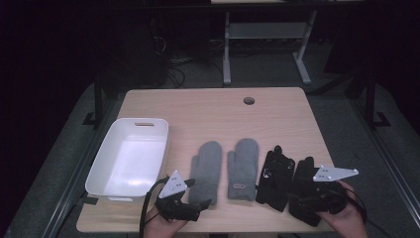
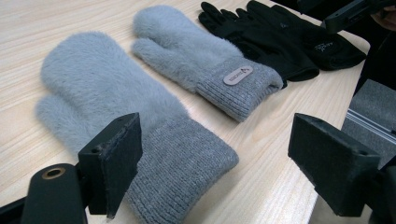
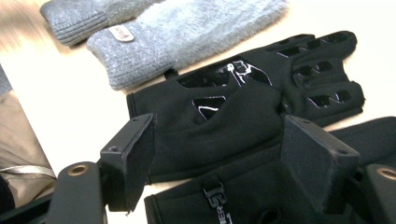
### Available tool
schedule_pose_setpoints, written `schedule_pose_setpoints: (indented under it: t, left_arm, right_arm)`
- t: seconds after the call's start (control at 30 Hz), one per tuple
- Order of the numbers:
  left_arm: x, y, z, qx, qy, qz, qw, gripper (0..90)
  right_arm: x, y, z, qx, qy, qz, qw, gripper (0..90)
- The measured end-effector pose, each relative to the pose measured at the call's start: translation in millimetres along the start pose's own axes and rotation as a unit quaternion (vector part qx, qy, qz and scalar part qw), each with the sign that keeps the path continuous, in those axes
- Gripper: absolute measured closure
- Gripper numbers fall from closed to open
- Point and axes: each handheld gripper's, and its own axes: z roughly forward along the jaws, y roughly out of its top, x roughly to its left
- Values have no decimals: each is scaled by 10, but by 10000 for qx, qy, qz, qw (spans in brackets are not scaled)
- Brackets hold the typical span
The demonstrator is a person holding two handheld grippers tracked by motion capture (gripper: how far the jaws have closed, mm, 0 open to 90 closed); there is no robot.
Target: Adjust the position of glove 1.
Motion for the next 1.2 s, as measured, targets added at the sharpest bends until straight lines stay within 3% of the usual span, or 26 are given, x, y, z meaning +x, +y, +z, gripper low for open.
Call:
schedule_pose_setpoints:
  t: [0.23, 0.53, 0.9, 1.2]
  left_arm:
    - [11, 0, -37, -31, 29, 70, 10000, 176]
    - [46, 4, -68, -50, 64, 38, 10000, 177]
    - [57, 10, -90, -82, 111, 43, 9999, 176]
    - [58, 13, -98, -89, 101, 62, 9999, 176]
  right_arm:
    - [25, 79, 18, 40, 21, -10, 10000, 249]
    - [51, 301, 126, 173, 122, -208, 9996, 233]
    - [124, 731, 392, 442, 359, -607, 9965, 215]
    - [184, 979, 594, 578, 518, -810, 9937, 216]
